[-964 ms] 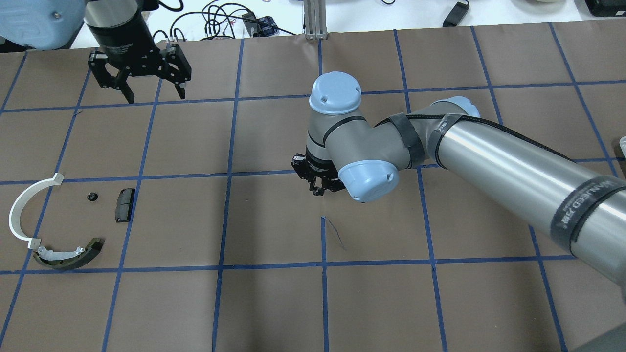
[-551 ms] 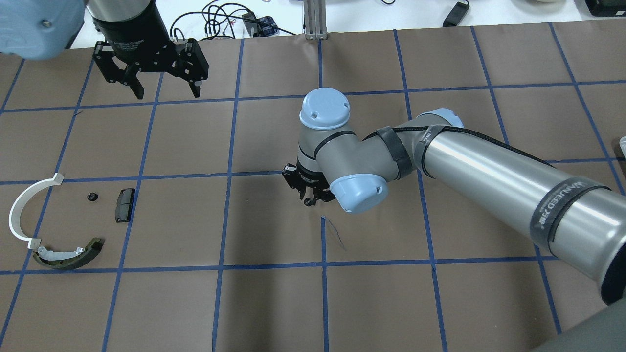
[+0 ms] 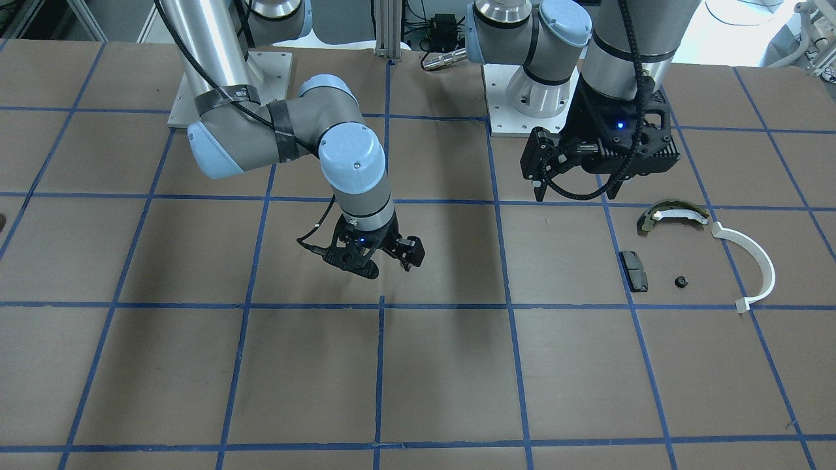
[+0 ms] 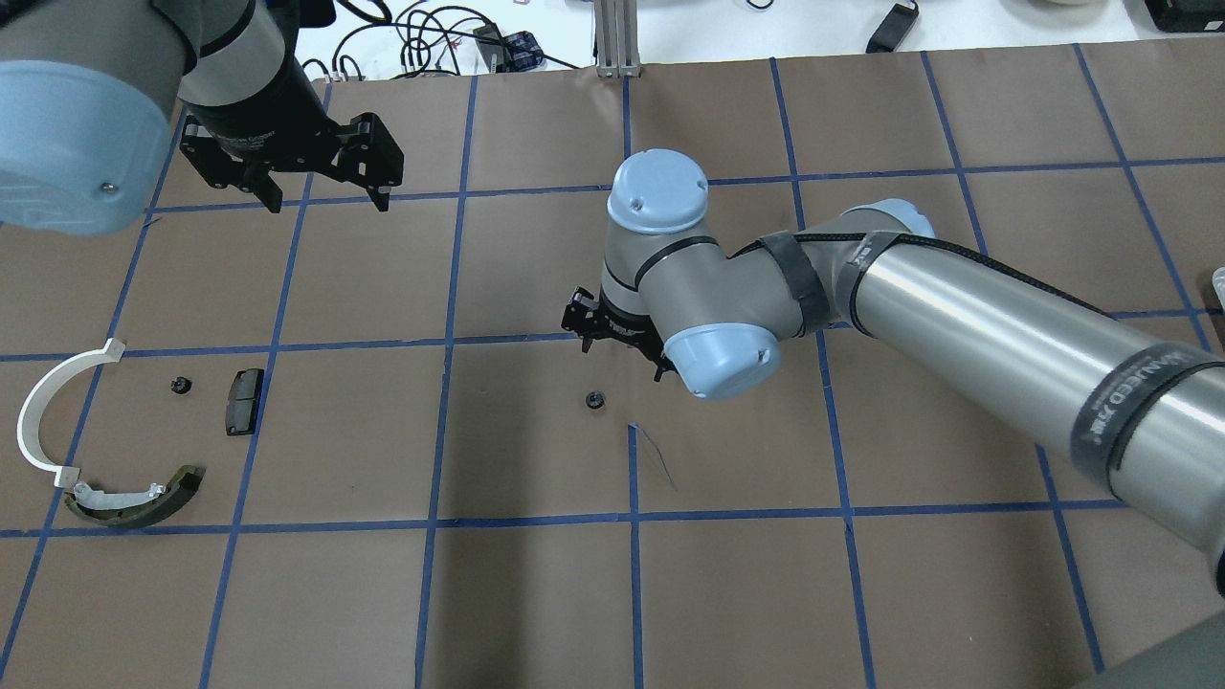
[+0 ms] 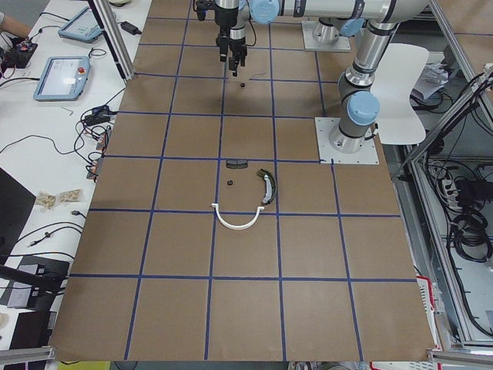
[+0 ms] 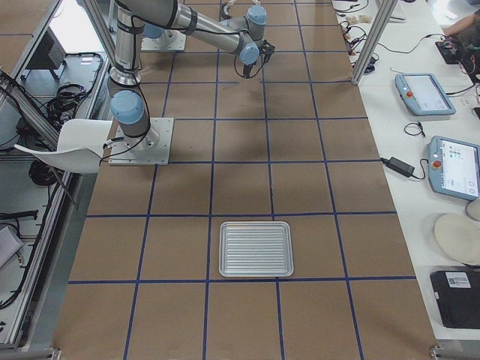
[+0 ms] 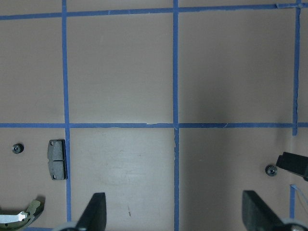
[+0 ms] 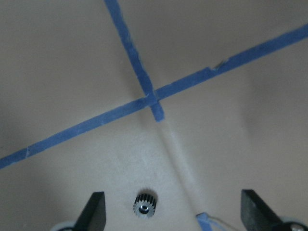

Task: Place bearing gear from tray to pile

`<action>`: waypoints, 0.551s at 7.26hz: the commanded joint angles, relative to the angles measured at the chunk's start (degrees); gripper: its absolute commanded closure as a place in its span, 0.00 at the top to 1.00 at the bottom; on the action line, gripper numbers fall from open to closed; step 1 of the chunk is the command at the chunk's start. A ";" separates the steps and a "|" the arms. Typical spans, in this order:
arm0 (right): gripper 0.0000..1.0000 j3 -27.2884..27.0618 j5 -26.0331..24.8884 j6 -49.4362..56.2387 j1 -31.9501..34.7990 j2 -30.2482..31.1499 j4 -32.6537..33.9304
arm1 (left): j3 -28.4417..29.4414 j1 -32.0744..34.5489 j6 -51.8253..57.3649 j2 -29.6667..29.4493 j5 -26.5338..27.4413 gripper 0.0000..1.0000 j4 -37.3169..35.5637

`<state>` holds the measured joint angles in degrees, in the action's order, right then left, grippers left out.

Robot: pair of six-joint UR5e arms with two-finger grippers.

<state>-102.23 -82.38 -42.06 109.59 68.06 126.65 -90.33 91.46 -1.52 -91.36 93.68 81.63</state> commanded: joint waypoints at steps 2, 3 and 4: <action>1.00 0.46 -0.67 23.70 -15.84 12.05 -16.18 | -0.72 -0.14 -2.61 -1.52 -2.63 1.00 1.77; 1.00 0.63 -2.41 29.87 -19.90 16.71 -22.18 | -1.86 -0.05 -3.13 -4.67 -2.71 1.00 0.99; 1.00 0.63 -5.83 34.37 -22.11 20.15 -24.58 | -2.13 0.12 -3.31 -8.27 -2.71 1.00 0.20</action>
<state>-101.67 -84.98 -14.58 91.46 83.21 107.17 -91.82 91.40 -4.38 -95.61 91.02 82.60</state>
